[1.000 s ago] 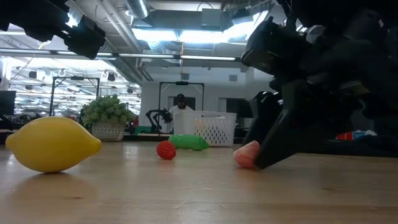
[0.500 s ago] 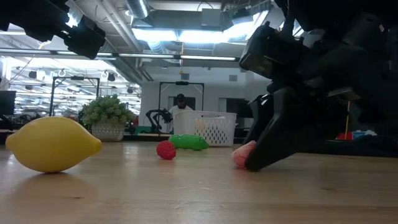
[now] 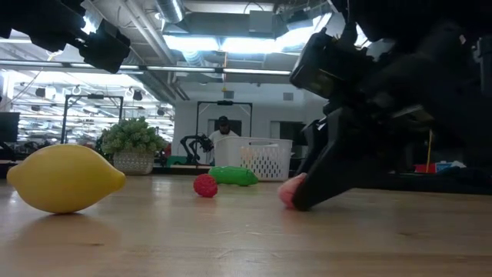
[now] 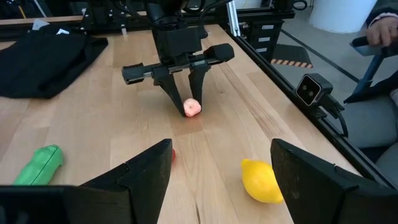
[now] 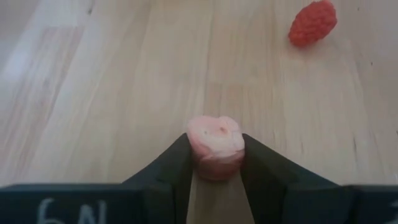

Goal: Pick and placing Produce into tupperware
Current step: Put the peach into the basket

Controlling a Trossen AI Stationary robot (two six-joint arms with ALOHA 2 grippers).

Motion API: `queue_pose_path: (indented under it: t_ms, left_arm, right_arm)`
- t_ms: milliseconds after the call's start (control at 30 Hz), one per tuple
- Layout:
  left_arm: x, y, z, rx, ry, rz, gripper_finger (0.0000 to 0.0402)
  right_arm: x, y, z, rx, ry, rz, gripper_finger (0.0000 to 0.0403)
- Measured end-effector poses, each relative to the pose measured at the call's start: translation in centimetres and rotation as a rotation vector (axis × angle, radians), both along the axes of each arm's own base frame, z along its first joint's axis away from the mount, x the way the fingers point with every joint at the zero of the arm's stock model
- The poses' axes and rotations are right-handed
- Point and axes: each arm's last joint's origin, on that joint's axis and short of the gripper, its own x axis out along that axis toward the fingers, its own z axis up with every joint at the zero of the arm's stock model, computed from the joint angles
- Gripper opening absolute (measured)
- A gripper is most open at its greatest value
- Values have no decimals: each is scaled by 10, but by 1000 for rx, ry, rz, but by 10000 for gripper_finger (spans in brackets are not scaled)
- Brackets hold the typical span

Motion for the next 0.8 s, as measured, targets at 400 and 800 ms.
queue_pose_path:
  t_ms: [400,800]
  left_arm:
    - [0,0,0,0,1,0,263]
    - [0,1,0,8,2,15,263]
  right_arm:
    - [3,-26,59,12,-131,-38,122]
    - [-32,-86,128,-65,-308,-110,122]
